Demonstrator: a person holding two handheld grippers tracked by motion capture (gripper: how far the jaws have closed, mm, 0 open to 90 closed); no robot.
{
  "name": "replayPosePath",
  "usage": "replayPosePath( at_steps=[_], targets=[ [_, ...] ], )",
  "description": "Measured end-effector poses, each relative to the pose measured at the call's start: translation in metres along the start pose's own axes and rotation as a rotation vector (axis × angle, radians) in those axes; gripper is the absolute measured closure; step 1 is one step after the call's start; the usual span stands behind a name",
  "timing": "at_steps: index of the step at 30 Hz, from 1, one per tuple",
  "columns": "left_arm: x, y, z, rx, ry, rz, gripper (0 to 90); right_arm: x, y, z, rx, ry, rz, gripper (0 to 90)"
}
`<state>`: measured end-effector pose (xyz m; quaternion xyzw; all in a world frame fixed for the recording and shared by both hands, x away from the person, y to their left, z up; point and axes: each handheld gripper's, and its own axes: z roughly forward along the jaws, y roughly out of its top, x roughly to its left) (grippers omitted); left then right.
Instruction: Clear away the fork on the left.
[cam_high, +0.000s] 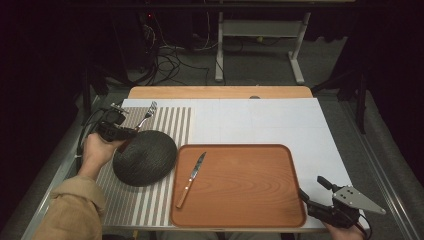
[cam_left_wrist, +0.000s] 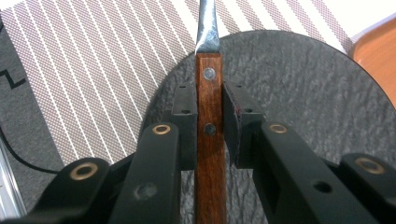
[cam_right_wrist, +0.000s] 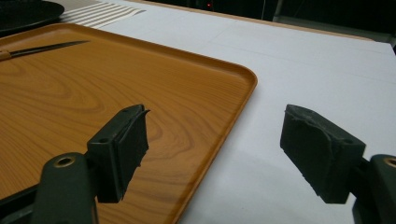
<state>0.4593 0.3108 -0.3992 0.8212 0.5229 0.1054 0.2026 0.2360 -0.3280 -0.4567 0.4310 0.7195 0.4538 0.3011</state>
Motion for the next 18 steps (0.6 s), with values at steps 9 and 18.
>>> replayPosePath(
  at_steps=[9,18],
  targets=[
    [-0.024,-0.006,-0.015,-0.031,-0.011,0.024,73.4,0.002,0.001,-0.001,-0.012,0.02,-0.012,23.6],
    [-0.04,-0.012,-0.023,-0.039,-0.029,0.034,73.4,0.002,0.001,-0.003,-0.025,0.024,-0.011,23.6]
  ],
)
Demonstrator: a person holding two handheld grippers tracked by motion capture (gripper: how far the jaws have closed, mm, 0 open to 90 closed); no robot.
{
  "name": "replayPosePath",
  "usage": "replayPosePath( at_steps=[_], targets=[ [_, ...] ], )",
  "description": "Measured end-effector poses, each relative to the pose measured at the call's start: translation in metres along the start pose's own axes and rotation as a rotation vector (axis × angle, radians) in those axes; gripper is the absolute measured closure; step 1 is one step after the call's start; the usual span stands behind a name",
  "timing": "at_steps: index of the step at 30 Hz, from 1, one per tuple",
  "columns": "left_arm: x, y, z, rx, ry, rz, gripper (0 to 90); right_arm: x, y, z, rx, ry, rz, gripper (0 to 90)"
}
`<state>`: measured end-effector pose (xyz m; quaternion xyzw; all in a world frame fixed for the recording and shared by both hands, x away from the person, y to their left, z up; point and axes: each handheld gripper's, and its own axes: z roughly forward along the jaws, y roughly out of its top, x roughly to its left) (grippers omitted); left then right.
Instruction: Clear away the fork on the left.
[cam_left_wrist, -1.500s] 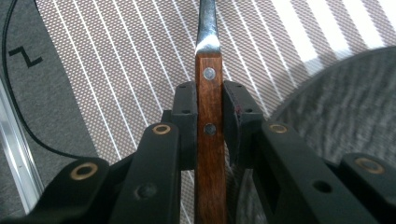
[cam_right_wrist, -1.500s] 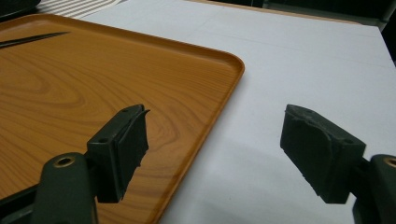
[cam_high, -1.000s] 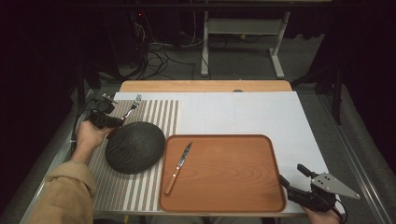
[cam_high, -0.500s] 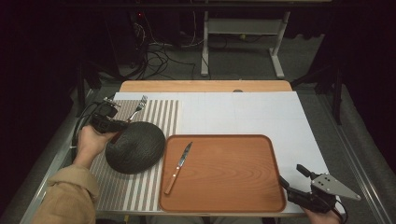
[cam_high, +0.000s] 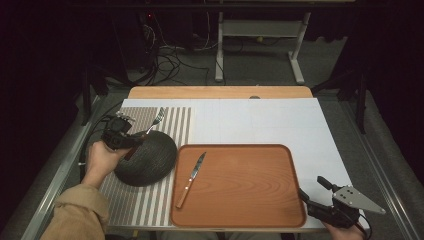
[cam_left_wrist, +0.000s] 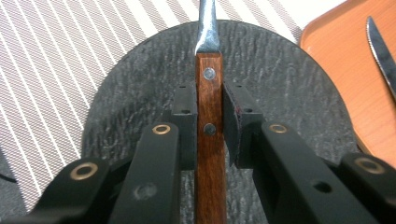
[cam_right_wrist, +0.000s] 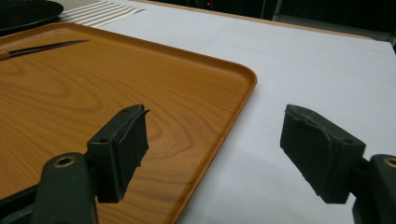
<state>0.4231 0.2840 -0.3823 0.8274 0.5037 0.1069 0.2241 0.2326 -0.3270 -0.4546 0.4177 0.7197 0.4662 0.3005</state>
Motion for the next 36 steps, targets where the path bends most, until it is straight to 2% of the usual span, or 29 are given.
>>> replayPosePath(
  at_steps=[4,7,10,15,23,29,36],
  targets=[
    [-0.006,-0.002,0.0,-0.005,-0.006,0.013,73.4,0.0,0.0,0.0,0.002,-0.001,0.002,23.6],
    [-0.011,-0.004,0.0,-0.011,-0.03,0.009,73.4,0.0,0.0,0.0,0.002,-0.001,0.003,23.6],
    [-0.018,-0.006,0.0,-0.009,-0.034,0.032,73.4,0.0,0.0,0.001,0.006,-0.002,0.002,23.6],
    [-0.026,-0.009,0.0,-0.016,-0.052,0.035,73.5,0.0,0.0,0.001,0.006,-0.002,0.001,23.6],
    [-0.045,-0.014,-0.002,-0.023,-0.076,0.104,73.4,0.0,0.0,0.001,0.007,0.0,0.002,23.6],
    [-0.062,-0.018,-0.004,-0.038,-0.106,0.136,73.4,0.0,0.0,0.001,0.01,-0.001,0.002,23.5],
    [-0.078,-0.023,-0.01,-0.064,-0.132,0.153,73.4,0.0,0.0,0.001,0.007,0.001,0.002,23.4]
  ],
)
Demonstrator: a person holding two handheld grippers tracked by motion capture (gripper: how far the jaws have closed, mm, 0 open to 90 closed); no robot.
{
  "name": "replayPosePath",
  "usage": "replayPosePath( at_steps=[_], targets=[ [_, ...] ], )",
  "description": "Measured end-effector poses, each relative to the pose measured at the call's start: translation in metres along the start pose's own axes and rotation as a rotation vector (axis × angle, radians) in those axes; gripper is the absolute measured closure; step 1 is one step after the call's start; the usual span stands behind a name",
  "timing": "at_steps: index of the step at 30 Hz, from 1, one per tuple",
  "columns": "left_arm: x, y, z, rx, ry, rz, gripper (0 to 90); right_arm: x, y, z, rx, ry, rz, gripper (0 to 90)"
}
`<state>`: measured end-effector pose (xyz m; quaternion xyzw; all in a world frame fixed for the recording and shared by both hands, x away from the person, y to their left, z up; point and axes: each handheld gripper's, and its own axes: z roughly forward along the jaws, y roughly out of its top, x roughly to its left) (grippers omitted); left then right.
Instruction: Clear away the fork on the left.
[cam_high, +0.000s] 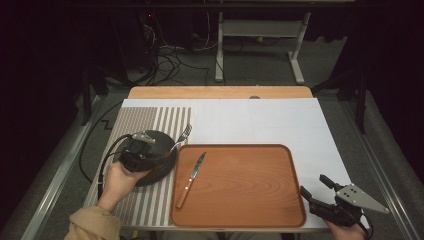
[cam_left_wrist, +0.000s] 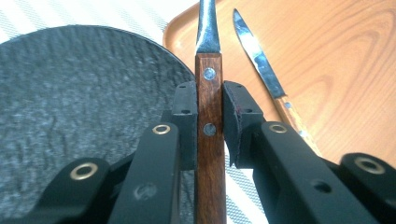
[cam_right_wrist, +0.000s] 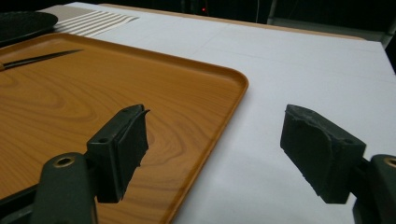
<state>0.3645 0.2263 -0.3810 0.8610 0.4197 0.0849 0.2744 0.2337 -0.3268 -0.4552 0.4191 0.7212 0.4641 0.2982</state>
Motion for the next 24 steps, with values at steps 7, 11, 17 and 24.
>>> replayPosePath(
  at_steps=[7,11,17,24],
  targets=[
    [-0.017,-0.004,0.003,-0.018,-0.043,0.009,73.4,-0.001,0.0,-0.001,-0.008,-0.003,0.008,23.3],
    [-0.022,-0.006,0.006,-0.021,-0.055,0.01,73.4,-0.004,0.0,-0.001,-0.015,-0.005,0.023,23.3],
    [-0.03,-0.009,0.012,-0.02,-0.078,0.01,73.3,-0.007,0.001,-0.001,-0.035,-0.031,0.031,23.4],
    [-0.043,-0.009,0.015,-0.017,-0.1,0.022,73.3,-0.011,0.002,-0.001,-0.059,-0.058,0.052,23.5]
  ],
)
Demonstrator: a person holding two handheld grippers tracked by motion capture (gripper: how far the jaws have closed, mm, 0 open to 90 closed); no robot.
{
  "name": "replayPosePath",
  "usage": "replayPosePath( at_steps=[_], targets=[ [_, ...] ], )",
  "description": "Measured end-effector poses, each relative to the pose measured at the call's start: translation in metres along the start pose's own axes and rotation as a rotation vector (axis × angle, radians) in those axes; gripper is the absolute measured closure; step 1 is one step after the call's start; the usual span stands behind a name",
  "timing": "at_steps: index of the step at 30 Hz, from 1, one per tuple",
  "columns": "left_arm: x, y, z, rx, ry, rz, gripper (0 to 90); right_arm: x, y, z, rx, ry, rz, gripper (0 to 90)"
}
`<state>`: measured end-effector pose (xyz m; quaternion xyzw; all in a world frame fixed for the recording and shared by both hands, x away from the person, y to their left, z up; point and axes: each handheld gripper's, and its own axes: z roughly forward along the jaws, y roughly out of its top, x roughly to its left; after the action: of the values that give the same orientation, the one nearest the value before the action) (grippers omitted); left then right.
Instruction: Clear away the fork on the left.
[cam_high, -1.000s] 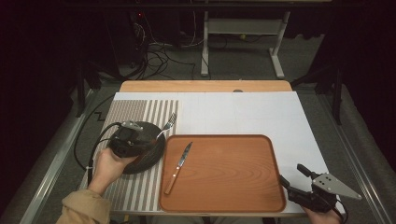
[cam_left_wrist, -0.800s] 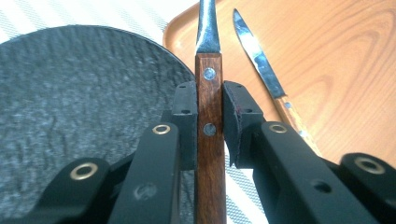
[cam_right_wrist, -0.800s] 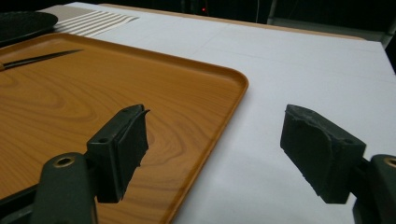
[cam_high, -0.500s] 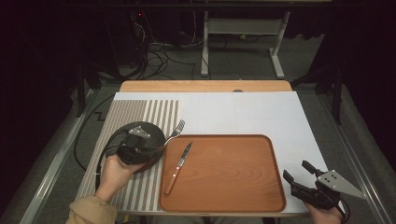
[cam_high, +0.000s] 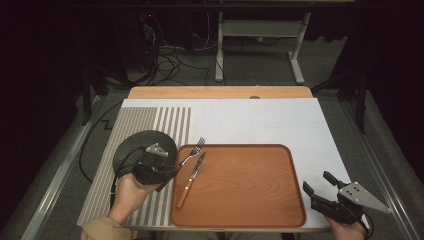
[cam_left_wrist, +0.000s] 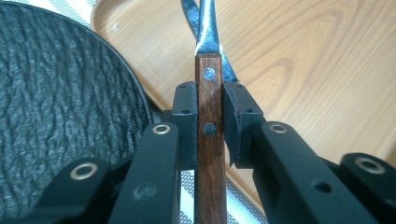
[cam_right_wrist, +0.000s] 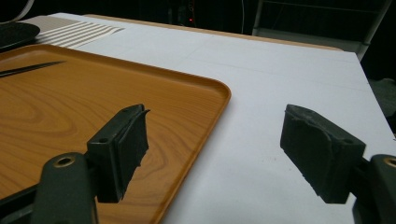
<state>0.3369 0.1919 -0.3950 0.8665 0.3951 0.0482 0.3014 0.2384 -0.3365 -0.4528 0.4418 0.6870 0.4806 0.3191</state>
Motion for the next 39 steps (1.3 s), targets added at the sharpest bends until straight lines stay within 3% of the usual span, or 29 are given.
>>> replayPosePath(
  at_steps=[32,39],
  targets=[
    [-0.042,-0.01,0.03,0.039,-0.067,0.017,73.2,0.001,0.0,0.009,0.024,-0.005,-0.025,23.4],
    [-0.058,-0.007,0.034,0.042,-0.087,0.033,73.2,0.002,0.0,0.008,0.026,-0.006,-0.025,23.4]
  ],
)
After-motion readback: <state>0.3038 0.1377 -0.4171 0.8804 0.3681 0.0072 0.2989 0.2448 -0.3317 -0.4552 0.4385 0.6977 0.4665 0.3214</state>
